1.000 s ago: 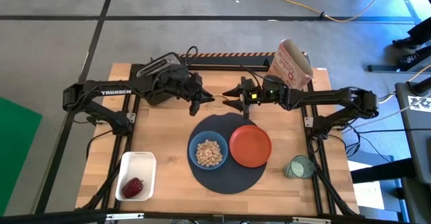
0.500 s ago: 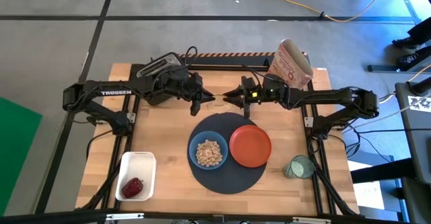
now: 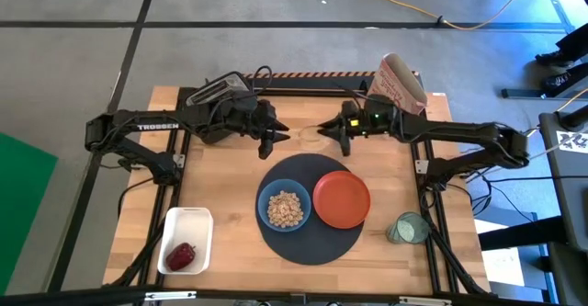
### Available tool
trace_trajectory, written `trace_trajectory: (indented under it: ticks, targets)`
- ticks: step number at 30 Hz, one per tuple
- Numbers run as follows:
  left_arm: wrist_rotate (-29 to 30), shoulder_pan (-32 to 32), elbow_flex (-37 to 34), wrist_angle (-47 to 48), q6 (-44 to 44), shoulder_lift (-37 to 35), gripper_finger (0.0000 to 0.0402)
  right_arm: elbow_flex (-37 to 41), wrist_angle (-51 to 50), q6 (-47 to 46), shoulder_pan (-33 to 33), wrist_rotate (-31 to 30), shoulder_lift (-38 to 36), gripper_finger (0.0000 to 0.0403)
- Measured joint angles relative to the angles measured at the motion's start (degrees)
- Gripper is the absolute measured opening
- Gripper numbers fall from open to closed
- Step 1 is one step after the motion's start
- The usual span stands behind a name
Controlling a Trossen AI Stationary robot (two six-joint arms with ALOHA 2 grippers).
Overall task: Arrange a breakfast setting
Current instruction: Put the toasted bread on the orange plate
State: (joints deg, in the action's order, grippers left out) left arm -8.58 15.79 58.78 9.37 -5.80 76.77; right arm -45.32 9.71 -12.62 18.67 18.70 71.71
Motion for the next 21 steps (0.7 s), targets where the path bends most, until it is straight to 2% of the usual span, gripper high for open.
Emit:
trace_trajectory:
  ticks: [4, 8, 12, 17, 21]
  targets:
    - [2.7, 0.0, 0.0, 0.4, 0.0, 0.0, 0.0157, 0.0, -11.0, 1.1, 0.1, 4.1, -3.9, 0.0066]
    - [3.6, -0.7, 0.0, -0.8, 1.9, 0.0, 0.0159, 0.3, -21.4, 1.1, -0.9, 8.0, -6.3, 0.0066]
    - [5.8, -2.8, -1.3, -7.5, 4.2, 0.0, 0.0159, 4.1, -22.4, -2.2, -4.2, 9.3, -6.2, 0.0066]
    - [5.9, -4.7, -4.7, -16.4, 4.5, 0.0, 0.0158, 10.2, -17.6, -7.7, -8.5, 8.9, -5.8, 0.0066]
    - [6.2, -4.9, -5.9, -17.0, 4.2, 0.0, 0.0158, 14.0, -12.3, -11.4, -10.5, 7.6, -5.8, 0.0066]
